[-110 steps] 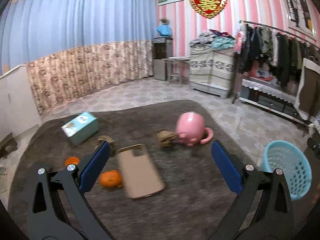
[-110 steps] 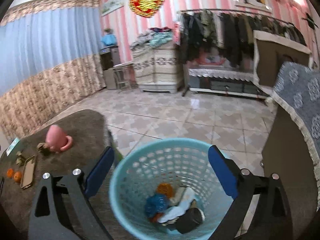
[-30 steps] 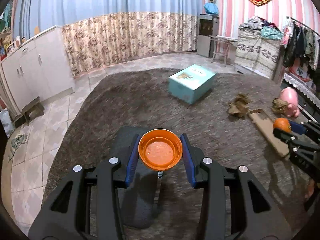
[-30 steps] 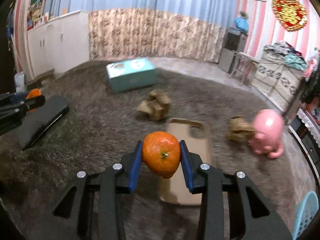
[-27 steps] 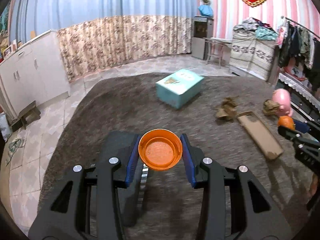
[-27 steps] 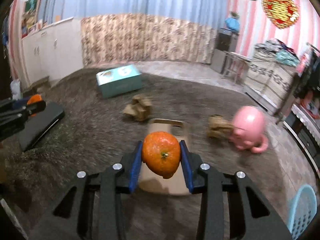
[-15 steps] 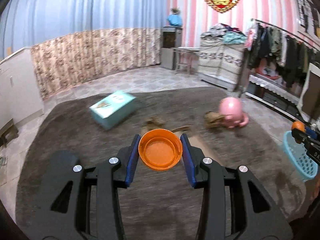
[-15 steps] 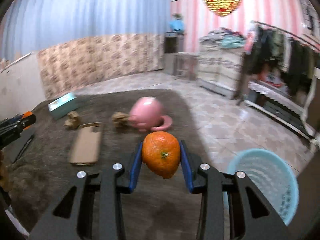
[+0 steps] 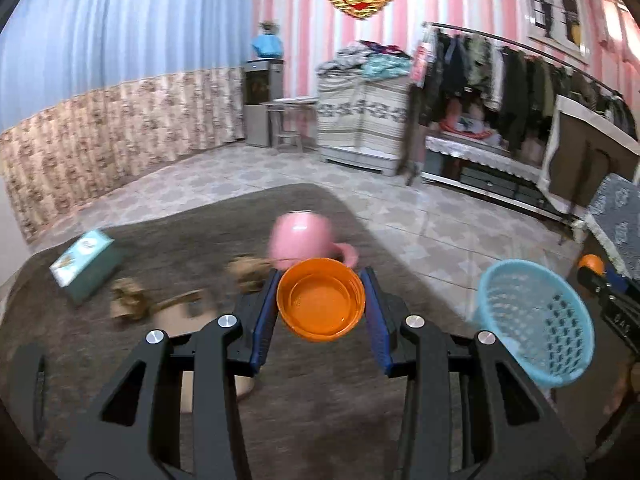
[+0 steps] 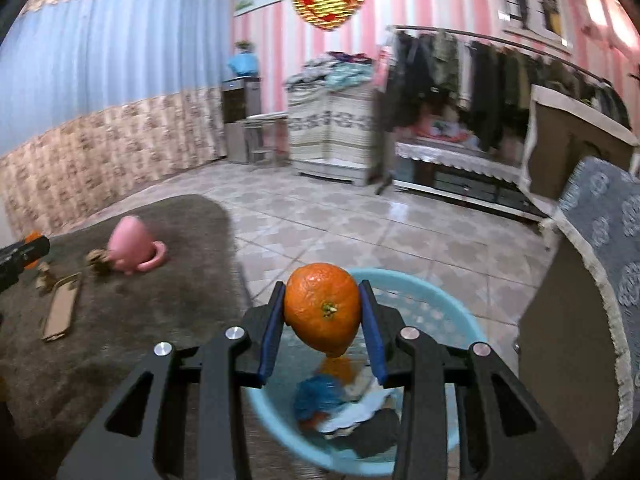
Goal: Collect trash
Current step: 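Carry the bowl and orange over the basket and open the left tool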
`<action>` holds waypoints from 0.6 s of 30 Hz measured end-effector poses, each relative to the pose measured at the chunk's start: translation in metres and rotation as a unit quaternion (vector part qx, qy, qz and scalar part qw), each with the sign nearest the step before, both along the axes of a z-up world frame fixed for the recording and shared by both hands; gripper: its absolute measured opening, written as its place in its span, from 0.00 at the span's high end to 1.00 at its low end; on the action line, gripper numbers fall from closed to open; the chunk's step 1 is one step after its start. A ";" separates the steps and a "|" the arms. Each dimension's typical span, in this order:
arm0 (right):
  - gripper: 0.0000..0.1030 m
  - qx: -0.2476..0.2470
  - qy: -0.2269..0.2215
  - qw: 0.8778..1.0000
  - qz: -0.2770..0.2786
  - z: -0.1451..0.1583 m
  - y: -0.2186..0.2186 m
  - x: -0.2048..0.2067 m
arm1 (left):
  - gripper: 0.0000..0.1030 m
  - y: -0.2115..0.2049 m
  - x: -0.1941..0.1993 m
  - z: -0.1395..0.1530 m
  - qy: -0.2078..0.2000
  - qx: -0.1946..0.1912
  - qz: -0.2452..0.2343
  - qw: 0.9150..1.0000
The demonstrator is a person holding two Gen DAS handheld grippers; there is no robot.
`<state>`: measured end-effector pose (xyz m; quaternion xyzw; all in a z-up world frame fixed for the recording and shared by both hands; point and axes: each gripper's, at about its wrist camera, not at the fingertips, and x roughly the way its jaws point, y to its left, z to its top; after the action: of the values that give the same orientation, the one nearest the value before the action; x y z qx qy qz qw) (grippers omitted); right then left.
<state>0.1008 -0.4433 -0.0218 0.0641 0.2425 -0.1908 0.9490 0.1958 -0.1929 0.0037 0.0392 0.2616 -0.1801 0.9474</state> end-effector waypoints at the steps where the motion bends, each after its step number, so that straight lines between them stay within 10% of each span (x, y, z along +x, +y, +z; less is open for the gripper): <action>1: 0.64 0.004 -0.002 1.000 -0.011 -0.002 -0.011 -0.003 | 0.62 -0.011 -0.001 -0.001 -0.001 -0.001 -0.008 1.000; 18: 0.64 0.034 0.023 0.993 -0.107 -0.030 -0.093 -0.019 | 0.62 -0.187 -0.007 -0.053 0.034 0.011 -0.137 0.990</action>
<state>0.0817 -0.5360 -0.0517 0.1173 0.2628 -0.2841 0.9146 0.1884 -0.3796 -0.0491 0.0789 0.2882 -0.3068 0.9036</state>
